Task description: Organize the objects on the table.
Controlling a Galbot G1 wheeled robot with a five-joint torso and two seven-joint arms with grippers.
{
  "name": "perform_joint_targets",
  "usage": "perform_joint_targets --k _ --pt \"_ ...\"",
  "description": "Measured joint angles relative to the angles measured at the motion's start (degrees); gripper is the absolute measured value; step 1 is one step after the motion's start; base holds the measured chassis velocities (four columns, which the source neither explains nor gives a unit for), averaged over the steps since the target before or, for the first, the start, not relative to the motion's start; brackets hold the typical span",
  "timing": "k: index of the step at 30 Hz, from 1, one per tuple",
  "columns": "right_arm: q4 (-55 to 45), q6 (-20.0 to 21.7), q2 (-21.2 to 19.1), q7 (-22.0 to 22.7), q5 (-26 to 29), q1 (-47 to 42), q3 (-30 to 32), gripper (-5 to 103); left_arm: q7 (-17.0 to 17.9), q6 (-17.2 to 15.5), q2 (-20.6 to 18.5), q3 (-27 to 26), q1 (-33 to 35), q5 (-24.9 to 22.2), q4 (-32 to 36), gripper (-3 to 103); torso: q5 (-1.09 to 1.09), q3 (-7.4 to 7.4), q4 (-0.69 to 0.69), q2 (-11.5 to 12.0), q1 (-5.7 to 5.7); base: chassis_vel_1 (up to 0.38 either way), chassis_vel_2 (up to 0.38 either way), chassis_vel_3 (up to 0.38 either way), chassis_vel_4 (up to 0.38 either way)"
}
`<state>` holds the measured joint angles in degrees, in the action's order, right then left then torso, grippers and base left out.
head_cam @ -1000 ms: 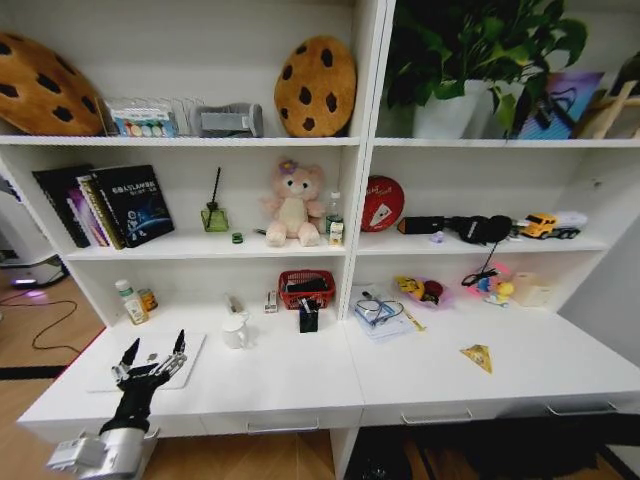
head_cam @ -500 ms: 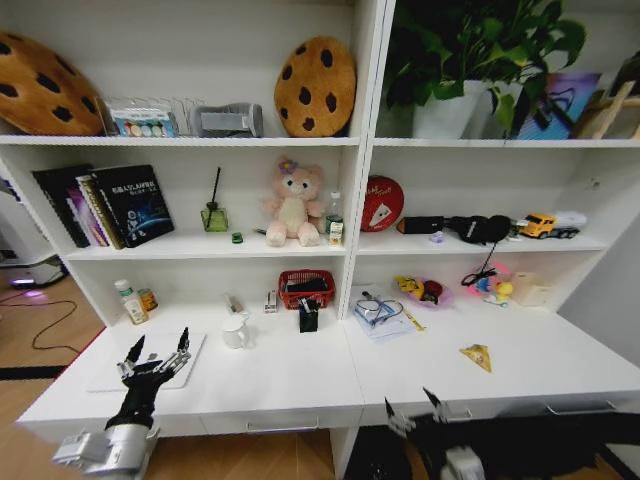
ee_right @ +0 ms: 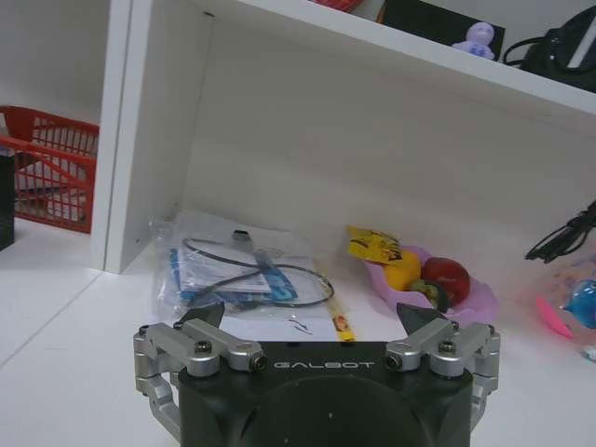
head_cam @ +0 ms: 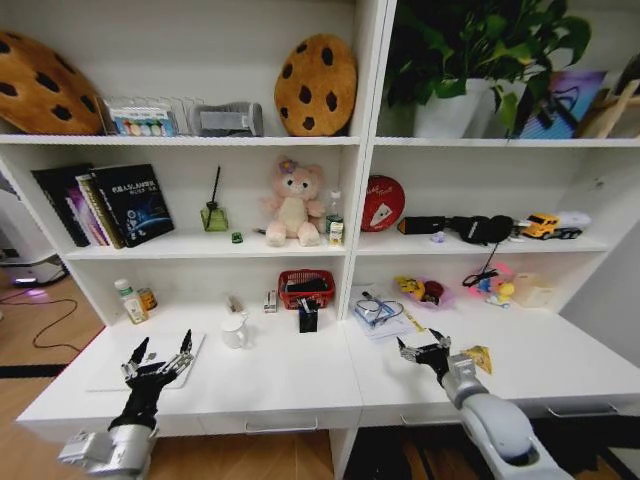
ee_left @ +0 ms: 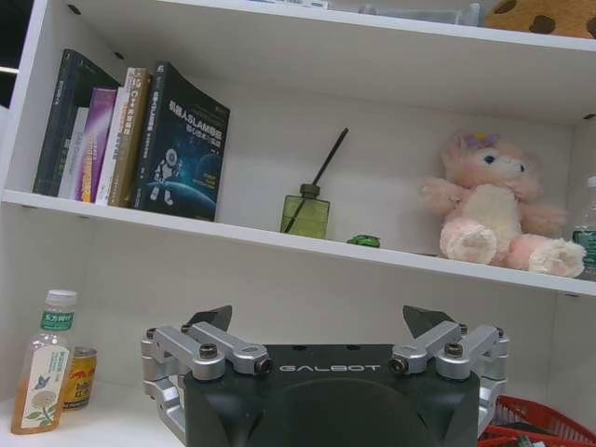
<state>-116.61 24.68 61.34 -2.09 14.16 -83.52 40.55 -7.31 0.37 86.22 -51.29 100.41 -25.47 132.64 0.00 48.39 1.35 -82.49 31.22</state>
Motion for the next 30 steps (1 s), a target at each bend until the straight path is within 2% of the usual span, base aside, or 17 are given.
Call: perform_joint_targets --k 8,13,15,17,19,21,24,27,30 --pt "0.4 -1.0 0.7 -0.2 0.2 -0.7 1.1 100 -0.3 0.5 0.3 0.3 0.8 0.4 1.0 100 -0.02 0.00 0.00 0.0 0.00 -0.201 -0.190 0.193 0.189" --pt "1.7 -2.0 0.9 -0.2 0.3 -0.6 1.4 100 -0.3 0.8 0.4 0.0 1.3 0.3 1.3 100 0.05 0.00 0.01 0.0 0.01 -0.255 -0.261 0.259 0.268" --pt "3.6 -3.1 1.1 0.2 0.5 -0.5 1.2 100 -0.3 0.9 0.5 0.0 1.3 0.2 1.6 100 -0.06 0.00 0.01 0.0 0.00 -0.273 -0.259 0.235 0.248" --pt "4.7 -3.5 1.4 0.8 0.4 -0.3 1.0 100 -0.3 0.9 0.6 0.0 1.4 0.2 1.6 100 0.03 0.00 -0.01 0.0 0.00 -0.235 -0.246 0.232 0.227" --pt "7.1 -4.0 1.9 1.7 0.4 0.0 0.6 100 -0.3 0.9 0.6 0.1 1.5 0.2 1.8 100 -0.07 0.00 -0.02 0.0 0.00 -0.139 -0.226 0.114 0.138" --pt "7.3 -4.0 1.9 1.7 0.4 0.0 0.6 100 -0.3 0.9 0.6 0.1 1.5 0.2 1.8 100 -0.07 0.00 -0.02 0.0 0.00 -0.082 -0.199 0.087 0.065" --pt "9.2 -4.9 2.0 1.5 0.4 0.3 0.2 100 -0.4 0.9 0.6 0.1 1.6 0.2 1.8 100 0.02 -0.01 0.04 0.0 -0.01 -0.044 -0.058 0.037 -0.014" --pt "10.0 -5.9 2.1 0.2 0.2 0.5 -0.1 100 -0.4 0.9 0.6 0.1 1.6 0.2 1.8 100 0.02 0.00 0.04 0.0 0.00 -0.019 0.054 -0.036 -0.073" --pt "10.6 -7.2 3.3 -4.1 -0.5 0.6 -1.3 101 -0.4 1.0 0.4 0.0 1.5 0.3 1.8 100 0.00 0.00 -0.03 0.0 0.00 0.071 0.087 -0.033 -0.035"
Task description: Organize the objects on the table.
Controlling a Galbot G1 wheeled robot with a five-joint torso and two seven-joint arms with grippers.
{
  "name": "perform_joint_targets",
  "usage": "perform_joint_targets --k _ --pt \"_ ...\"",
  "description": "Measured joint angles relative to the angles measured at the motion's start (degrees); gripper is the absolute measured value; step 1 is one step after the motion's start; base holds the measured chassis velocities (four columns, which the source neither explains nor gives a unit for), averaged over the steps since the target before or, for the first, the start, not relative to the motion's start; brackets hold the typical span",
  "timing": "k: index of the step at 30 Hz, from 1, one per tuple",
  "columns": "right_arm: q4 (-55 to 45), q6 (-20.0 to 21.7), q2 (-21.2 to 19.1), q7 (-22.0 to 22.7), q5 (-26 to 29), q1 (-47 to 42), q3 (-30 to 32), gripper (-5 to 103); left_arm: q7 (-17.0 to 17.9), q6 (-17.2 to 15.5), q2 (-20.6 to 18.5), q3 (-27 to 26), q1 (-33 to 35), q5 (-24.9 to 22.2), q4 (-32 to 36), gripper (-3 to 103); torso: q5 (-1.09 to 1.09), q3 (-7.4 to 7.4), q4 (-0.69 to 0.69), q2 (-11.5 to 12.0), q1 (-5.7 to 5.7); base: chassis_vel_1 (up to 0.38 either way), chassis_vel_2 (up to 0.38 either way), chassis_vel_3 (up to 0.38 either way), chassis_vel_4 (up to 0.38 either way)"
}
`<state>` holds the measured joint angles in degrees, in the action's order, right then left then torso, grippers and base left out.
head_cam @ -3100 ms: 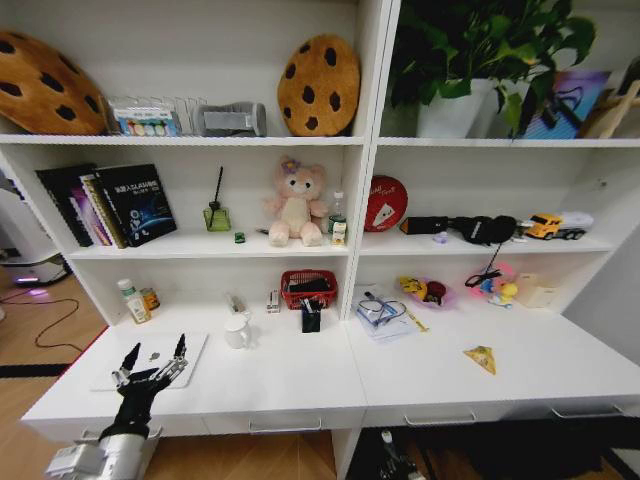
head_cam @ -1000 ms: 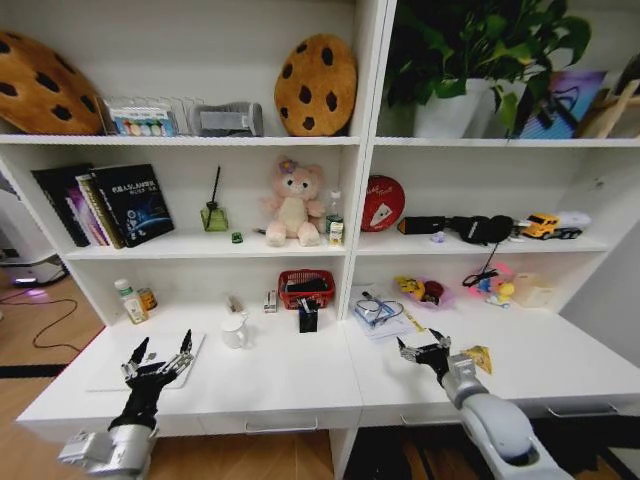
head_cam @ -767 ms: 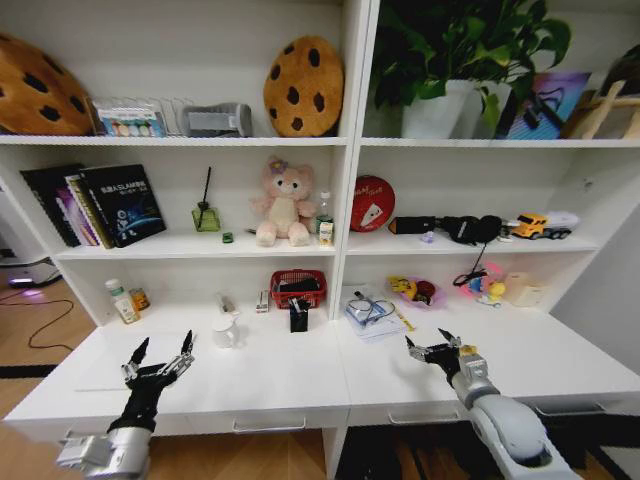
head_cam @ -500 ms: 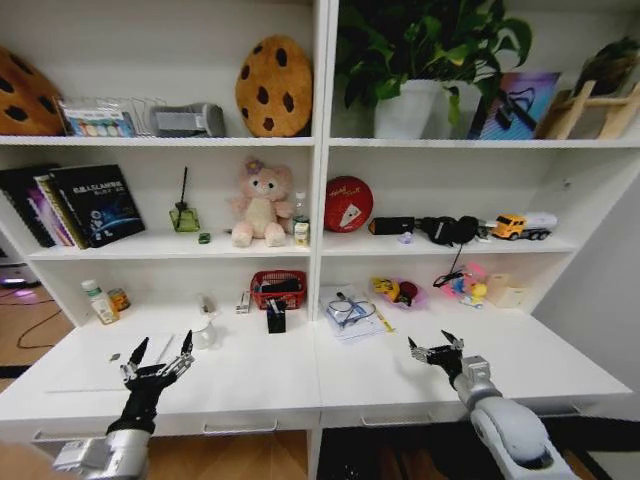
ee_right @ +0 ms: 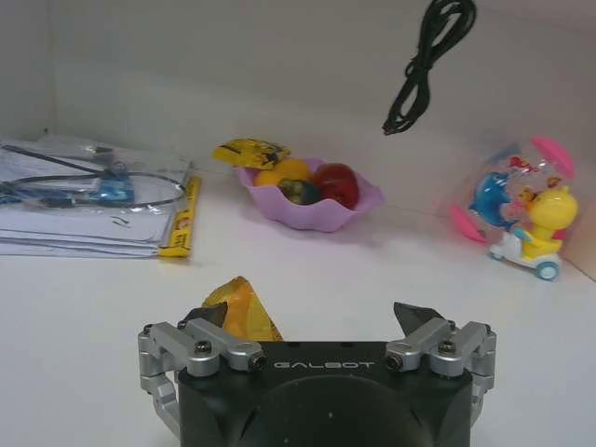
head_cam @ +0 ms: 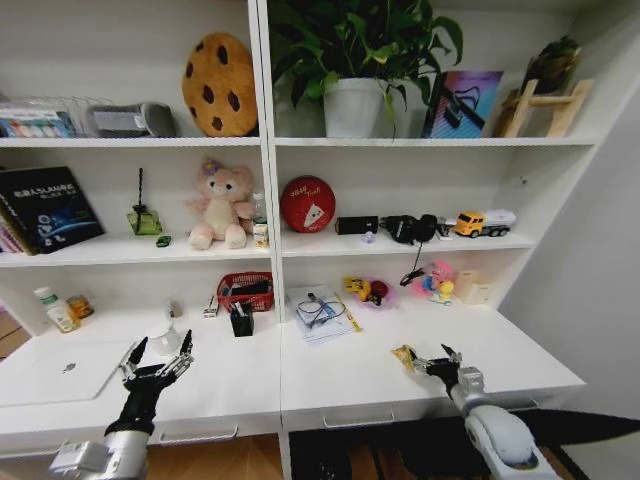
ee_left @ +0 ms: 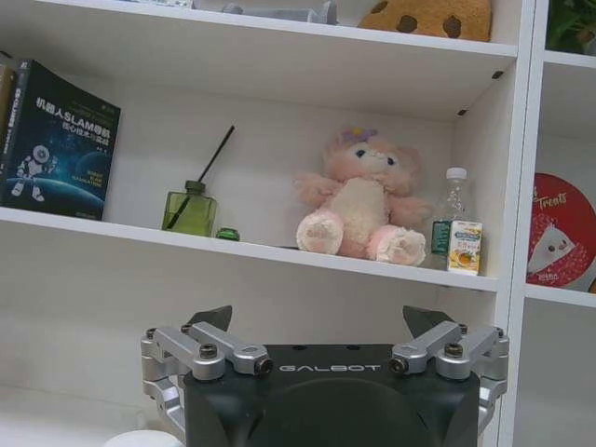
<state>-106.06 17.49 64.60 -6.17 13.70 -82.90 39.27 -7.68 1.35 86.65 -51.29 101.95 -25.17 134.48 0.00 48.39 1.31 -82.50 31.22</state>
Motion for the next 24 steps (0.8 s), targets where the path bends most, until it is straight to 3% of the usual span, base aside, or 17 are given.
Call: perform_joint_targets --k 10,21,23,24 --pt "-1.0 -0.3 0.9 -0.7 -0.5 -0.9 -0.5 96 0.0 0.0 -0.3 -0.3 -0.2 -0.3 -0.5 100 0.00 0.00 0.04 0.0 0.00 0.007 0.009 -0.003 -0.003" --pt "1.0 -0.7 1.3 -4.7 0.9 1.6 -2.3 90 -0.2 0.2 -0.6 -0.3 -0.6 -0.4 -1.1 100 0.00 0.00 0.03 0.0 0.00 0.000 0.000 0.000 0.000" --pt "2.1 -0.1 1.3 -5.2 1.5 3.1 -2.8 80 -0.2 0.2 -0.8 -0.6 -0.8 -0.7 -1.1 100 -0.01 0.00 0.02 0.0 0.00 0.000 0.000 0.000 0.000" --pt "2.6 0.4 1.2 -5.4 1.7 3.8 -2.9 70 -0.2 0.1 -1.0 -0.7 -0.9 -0.8 -1.1 100 0.01 0.00 0.02 0.0 0.00 0.000 0.000 0.000 0.000"
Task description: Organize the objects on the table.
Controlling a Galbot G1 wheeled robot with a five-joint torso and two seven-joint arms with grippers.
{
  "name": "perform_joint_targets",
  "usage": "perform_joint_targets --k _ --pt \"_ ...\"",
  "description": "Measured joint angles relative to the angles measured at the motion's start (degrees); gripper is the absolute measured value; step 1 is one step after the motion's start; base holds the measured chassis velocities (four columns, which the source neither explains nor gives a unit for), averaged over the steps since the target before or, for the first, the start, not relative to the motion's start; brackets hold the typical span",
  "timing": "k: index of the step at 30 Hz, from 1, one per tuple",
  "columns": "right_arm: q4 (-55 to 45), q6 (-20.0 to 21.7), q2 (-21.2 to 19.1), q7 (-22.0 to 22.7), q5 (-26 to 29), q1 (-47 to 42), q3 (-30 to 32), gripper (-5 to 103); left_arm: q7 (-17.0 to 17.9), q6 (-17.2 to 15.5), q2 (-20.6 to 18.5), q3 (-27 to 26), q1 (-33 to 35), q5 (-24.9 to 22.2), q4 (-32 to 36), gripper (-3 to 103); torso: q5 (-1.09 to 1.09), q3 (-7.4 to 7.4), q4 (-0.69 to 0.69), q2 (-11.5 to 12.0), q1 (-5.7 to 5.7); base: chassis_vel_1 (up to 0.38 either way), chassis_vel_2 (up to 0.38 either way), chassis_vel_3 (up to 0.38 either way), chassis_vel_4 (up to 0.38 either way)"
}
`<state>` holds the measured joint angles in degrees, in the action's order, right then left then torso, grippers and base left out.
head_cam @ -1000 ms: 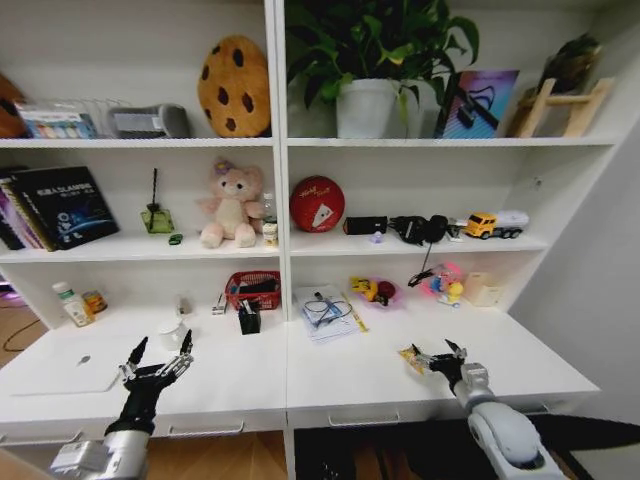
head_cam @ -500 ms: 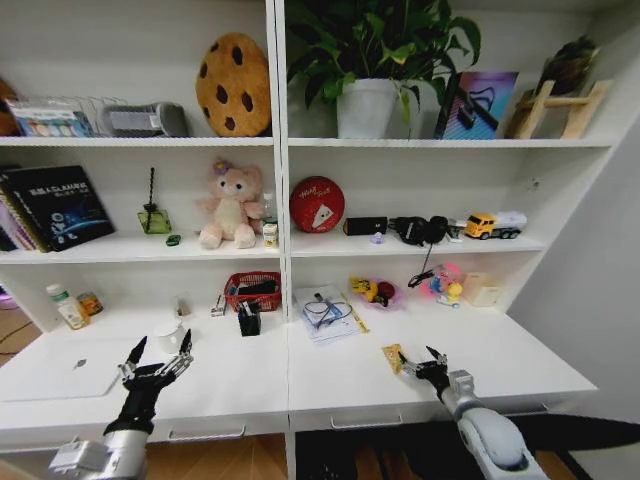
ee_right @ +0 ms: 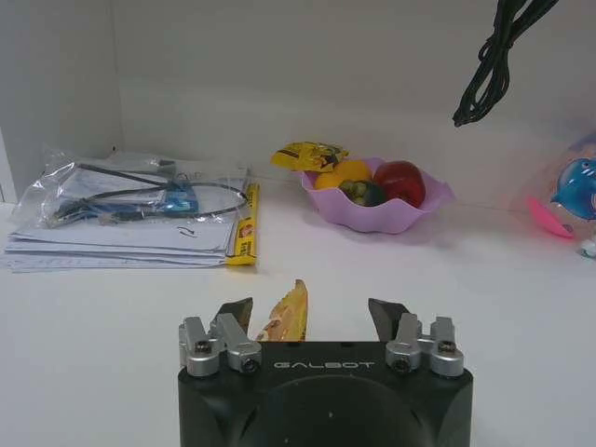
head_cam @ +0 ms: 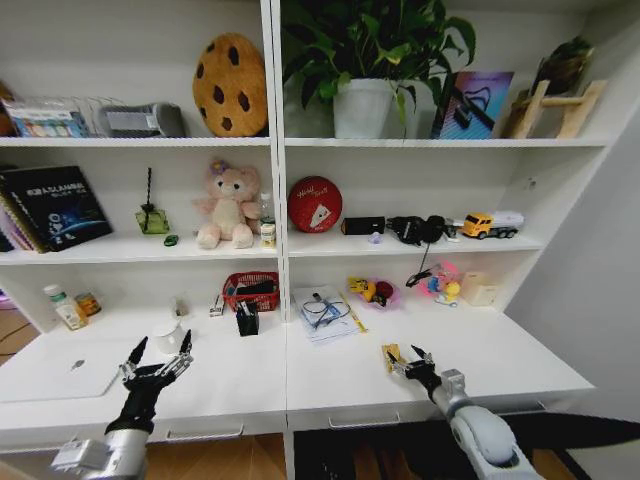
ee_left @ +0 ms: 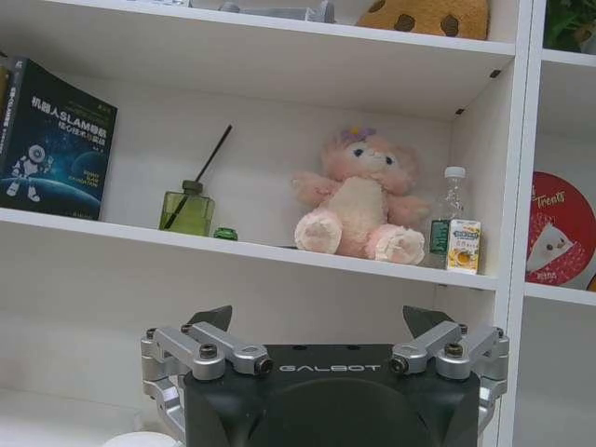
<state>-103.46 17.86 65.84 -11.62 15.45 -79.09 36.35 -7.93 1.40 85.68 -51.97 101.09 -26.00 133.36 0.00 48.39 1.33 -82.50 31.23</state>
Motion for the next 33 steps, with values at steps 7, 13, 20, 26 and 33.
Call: perform_joint_targets --k 7,13,20,26,33 --pt "0.5 0.5 -0.2 -0.4 0.6 0.5 -0.2 48 0.0 -0.2 -0.1 0.0 -0.4 -0.1 -0.3 100 0.00 0.00 0.01 0.0 0.00 0.000 0.000 0.000 0.000" --pt "0.6 0.5 -0.5 -0.8 0.5 0.3 -0.2 27 0.1 -0.2 0.0 0.1 -0.6 -0.1 -0.4 100 0.00 0.00 0.01 0.0 0.00 0.000 0.000 0.000 0.000" --pt "0.8 0.5 -0.9 -0.9 0.7 0.9 -0.2 2 0.1 -0.2 0.1 0.0 -0.3 -0.1 -0.2 100 0.00 0.00 0.01 0.0 0.00 0.000 0.000 0.000 0.000" --pt "-0.5 0.5 -3.3 0.7 4.3 3.6 -0.2 0 0.1 -0.2 0.1 0.0 0.1 0.2 0.3 100 -0.02 0.00 0.02 0.0 0.00 0.000 0.000 0.000 0.000" --pt "4.9 2.3 -9.0 2.9 9.0 17.5 -4.1 0 0.2 -0.4 0.1 0.6 0.1 1.2 0.5 100 0.00 0.00 0.00 0.0 0.00 0.000 0.000 0.000 0.000"
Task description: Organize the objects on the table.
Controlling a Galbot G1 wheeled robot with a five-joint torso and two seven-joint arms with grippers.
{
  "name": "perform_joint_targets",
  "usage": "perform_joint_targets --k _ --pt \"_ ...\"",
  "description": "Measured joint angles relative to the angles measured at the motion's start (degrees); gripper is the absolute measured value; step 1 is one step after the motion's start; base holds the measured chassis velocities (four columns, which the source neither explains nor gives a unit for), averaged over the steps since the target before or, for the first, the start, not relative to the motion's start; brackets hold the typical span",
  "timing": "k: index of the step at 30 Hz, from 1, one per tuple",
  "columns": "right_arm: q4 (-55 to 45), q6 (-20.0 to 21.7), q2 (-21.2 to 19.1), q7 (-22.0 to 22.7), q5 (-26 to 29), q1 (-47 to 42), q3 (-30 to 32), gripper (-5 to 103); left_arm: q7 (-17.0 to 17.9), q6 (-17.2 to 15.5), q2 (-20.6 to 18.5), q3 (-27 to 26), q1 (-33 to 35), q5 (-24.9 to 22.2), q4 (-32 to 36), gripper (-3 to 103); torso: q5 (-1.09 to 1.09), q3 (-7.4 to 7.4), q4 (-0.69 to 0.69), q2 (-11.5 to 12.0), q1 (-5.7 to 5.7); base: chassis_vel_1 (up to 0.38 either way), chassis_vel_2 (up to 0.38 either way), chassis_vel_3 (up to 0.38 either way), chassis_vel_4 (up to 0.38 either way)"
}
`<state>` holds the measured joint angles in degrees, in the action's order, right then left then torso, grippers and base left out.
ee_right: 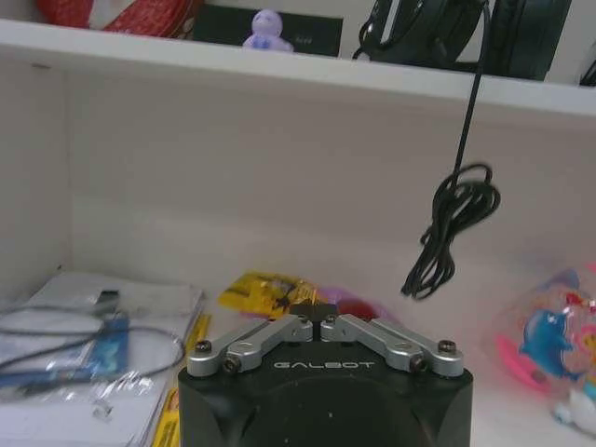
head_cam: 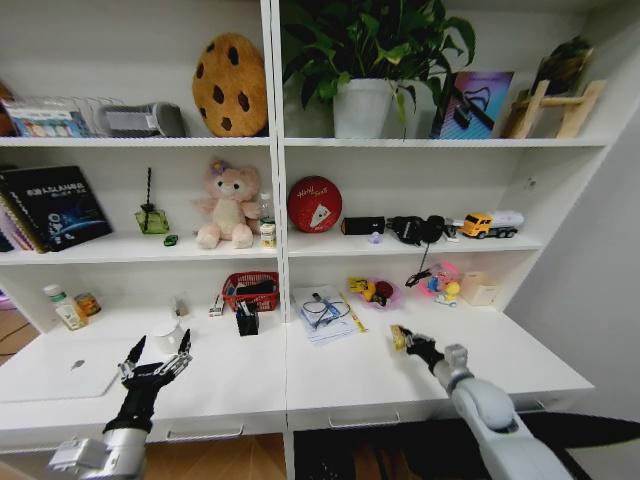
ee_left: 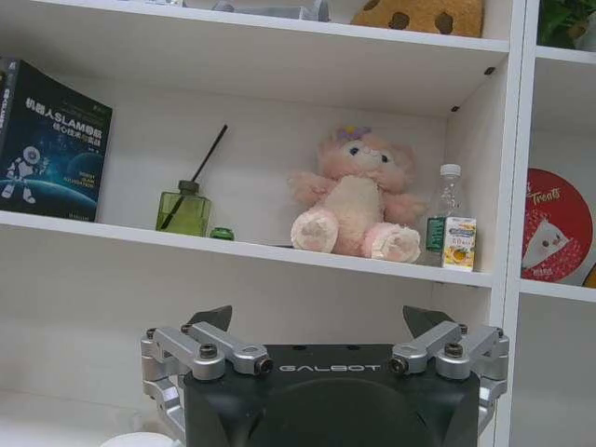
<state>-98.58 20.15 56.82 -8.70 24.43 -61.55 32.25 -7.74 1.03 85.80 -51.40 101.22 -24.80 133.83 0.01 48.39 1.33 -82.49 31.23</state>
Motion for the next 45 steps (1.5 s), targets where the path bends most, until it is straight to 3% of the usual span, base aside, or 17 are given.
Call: perform_joint_targets --k 6,8,12,21,26,28,32,33,35,36,38,40,41,42,44,45 --pt "12.6 0.3 -1.2 1.1 2.0 13.9 -6.9 0 0.4 -1.1 -0.3 0.3 -0.3 0.5 0.4 100 -0.04 0.01 0.02 0.0 0.01 0.000 0.000 0.000 0.000" --pt "18.7 0.0 -0.6 1.2 2.1 21.7 -11.0 0 0.7 -1.4 -0.4 0.2 -0.5 0.6 0.4 100 0.01 0.00 -0.01 0.0 0.01 0.000 0.000 0.000 0.000" --pt "26.8 -2.0 1.2 1.0 0.6 28.1 -15.3 0 1.0 -1.8 -0.4 0.1 -0.5 0.5 0.7 100 0.00 0.01 0.00 0.0 0.01 0.000 0.000 0.000 0.000" --pt "43.3 -6.5 7.7 1.1 -8.1 36.7 -18.2 -3 1.2 -2.2 -0.3 -0.2 -1.0 0.1 1.4 100 0.00 0.01 0.00 0.0 0.01 0.000 0.000 0.000 0.000" --pt "45.0 -7.3 8.9 1.2 -9.5 37.4 -18.4 12 1.2 -2.6 -0.3 0.3 -1.5 0.2 1.4 100 -0.01 0.00 0.00 0.0 0.01 0.000 0.000 0.000 0.000" --pt "44.1 -7.3 8.7 1.3 -9.5 36.8 -18.4 17 1.2 -2.7 -0.3 0.4 -1.7 0.2 1.4 100 0.00 0.00 0.00 0.0 0.01 0.000 0.000 0.000 0.000" --pt "34.9 -6.0 5.5 3.9 -8.1 31.4 -18.5 38 1.0 -2.6 -0.2 0.2 -1.8 -0.2 0.9 100 -0.01 0.00 0.02 0.0 0.01 0.000 0.000 0.000 0.000" --pt "34.9 -6.0 5.5 3.9 -8.1 31.4 -18.5 38 1.0 -2.6 -0.2 0.2 -1.8 -0.2 0.9 100 -0.01 0.00 0.02 0.0 0.01 0.000 0.000 0.000 0.000" --pt "23.1 -4.3 2.5 6.5 -5.7 24.5 -18.0 49 0.9 -2.4 -0.1 0.1 -1.8 -0.5 0.5 100 0.01 -0.01 0.00 0.0 0.01 0.000 0.000 0.000 0.000" --pt "23.1 -4.3 2.5 6.5 -5.7 24.5 -18.0 49 0.9 -2.4 -0.1 0.1 -1.8 -0.5 0.5 100 0.01 -0.01 0.00 0.0 0.01 0.000 0.000 0.000 0.000" --pt "11.1 -3.0 0.3 9.8 -3.8 14.8 -16.2 61 0.7 -2.0 0.0 0.0 -1.8 -0.5 0.1 100 -0.03 -0.02 0.03 0.0 -0.01 0.000 0.000 0.000 0.000" --pt "7.0 -2.8 0.0 10.9 -4.2 11.3 -15.2 61 0.7 -2.0 0.1 -0.1 -1.8 -0.6 0.1 100 -0.05 -0.01 0.03 0.0 -0.01 0.000 0.000 0.000 0.000" --pt "0.8 -2.4 -0.4 12.5 -5.9 6.2 -13.3 71 0.6 -1.9 0.1 -0.1 -1.8 -0.6 0.0 100 -0.03 -0.02 0.04 0.0 -0.01 0.000 0.000 0.000 0.000" --pt "-3.5 -2.4 -0.5 13.7 -7.6 2.6 -11.7 71 0.5 -1.8 0.1 -0.1 -1.8 -0.7 0.0 100 0.02 -0.03 0.03 0.0 -0.02 0.000 0.000 0.000 0.000" --pt "-13.2 -2.4 -0.3 16.5 -13.3 -7.0 -8.6 82 0.4 -1.6 0.2 -0.4 -1.7 -1.0 -0.1 100 0.00 -0.02 0.01 0.0 -0.02 0.000 0.000 0.000 0.000" --pt "-13.2 -2.4 -0.3 16.5 -13.3 -7.0 -8.6 82 0.4 -1.6 0.2 -0.4 -1.7 -1.0 -0.1 100 0.00 -0.02 0.01 0.0 -0.02 0.000 0.000 0.000 0.000"
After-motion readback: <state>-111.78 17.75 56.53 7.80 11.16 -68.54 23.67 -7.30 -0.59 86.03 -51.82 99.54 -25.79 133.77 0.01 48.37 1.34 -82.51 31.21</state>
